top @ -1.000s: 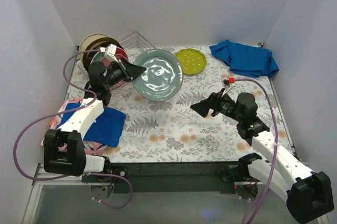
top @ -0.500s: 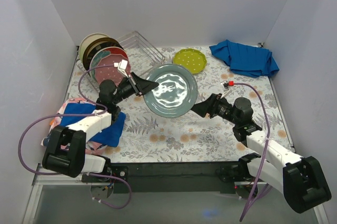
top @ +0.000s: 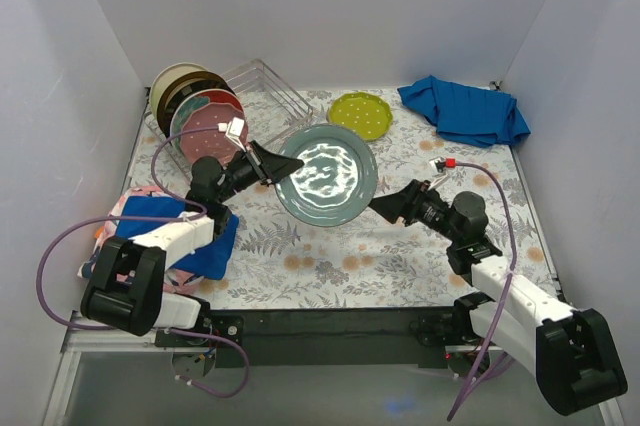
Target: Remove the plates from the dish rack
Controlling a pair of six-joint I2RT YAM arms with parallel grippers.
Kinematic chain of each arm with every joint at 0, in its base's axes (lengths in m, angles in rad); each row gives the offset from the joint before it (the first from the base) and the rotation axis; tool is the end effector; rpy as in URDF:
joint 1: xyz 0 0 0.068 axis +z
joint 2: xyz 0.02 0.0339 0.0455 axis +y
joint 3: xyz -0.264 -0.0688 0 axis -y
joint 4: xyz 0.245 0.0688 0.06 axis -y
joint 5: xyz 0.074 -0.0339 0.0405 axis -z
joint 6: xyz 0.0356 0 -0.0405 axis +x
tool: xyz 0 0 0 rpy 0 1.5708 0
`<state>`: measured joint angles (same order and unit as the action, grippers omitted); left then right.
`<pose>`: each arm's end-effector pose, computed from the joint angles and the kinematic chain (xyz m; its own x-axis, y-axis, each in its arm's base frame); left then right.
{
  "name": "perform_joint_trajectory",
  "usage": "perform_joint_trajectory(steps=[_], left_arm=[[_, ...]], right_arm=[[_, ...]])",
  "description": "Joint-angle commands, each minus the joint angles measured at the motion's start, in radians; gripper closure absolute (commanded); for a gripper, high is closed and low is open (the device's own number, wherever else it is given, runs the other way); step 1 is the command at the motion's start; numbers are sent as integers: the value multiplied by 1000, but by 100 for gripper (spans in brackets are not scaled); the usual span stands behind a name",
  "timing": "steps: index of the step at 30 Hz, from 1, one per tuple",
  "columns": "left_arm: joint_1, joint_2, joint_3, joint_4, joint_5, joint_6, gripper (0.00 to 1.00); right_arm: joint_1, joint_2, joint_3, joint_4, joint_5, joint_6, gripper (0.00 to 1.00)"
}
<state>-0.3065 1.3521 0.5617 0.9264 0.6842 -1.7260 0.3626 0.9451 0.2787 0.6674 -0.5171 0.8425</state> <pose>0.2586 -0.1054 0.2531 -0.8408 -0.5369 0.0685 -0.0007 -0.1254 -0.9921 0.1808 0.0874 0.2233 -0.5744 0.4759 -0.6660 -0.5136 0.4240 0.7460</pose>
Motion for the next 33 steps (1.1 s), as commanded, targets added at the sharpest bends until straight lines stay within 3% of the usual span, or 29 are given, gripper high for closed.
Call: perform_joint_trajectory(steps=[1, 6, 14, 24, 27, 28, 29, 30, 31, 32, 33], left_arm=[[-6, -118, 12, -32, -84, 45, 100], [-8, -192, -32, -133, -152, 85, 100], [-65, -64, -34, 34, -51, -15, 100], [-120, 54, -45, 239, 20, -113, 100], [-123, 64, -48, 269, 25, -121, 100], [-123, 67, -43, 261, 28, -121, 100], [-123, 71, -39, 252, 35, -113, 99], [-123, 74, -34, 236, 40, -104, 88], [-123, 79, -28, 177, 41, -92, 80], [-125, 79, -11, 143, 43, -64, 76], [-125, 79, -3, 114, 41, -51, 60]], right_arm=[[-60, -90, -32, -17, 75, 10, 10], [-76, -105, 19, -15, 26, -19, 9], [-76, -23, 79, 17, -113, -46, 9], [-59, 29, 60, 75, -129, -14, 15], [-57, 41, 56, 90, -135, 6, 30], [-56, 41, 54, 92, -129, 9, 49], [-57, 40, 48, 92, -120, 15, 58], [-56, 38, 44, 93, -112, 24, 68], [-56, 37, 40, 93, -91, 27, 94], [-57, 32, 36, 93, -78, 41, 99], [-57, 27, 27, 97, -64, 49, 99]])
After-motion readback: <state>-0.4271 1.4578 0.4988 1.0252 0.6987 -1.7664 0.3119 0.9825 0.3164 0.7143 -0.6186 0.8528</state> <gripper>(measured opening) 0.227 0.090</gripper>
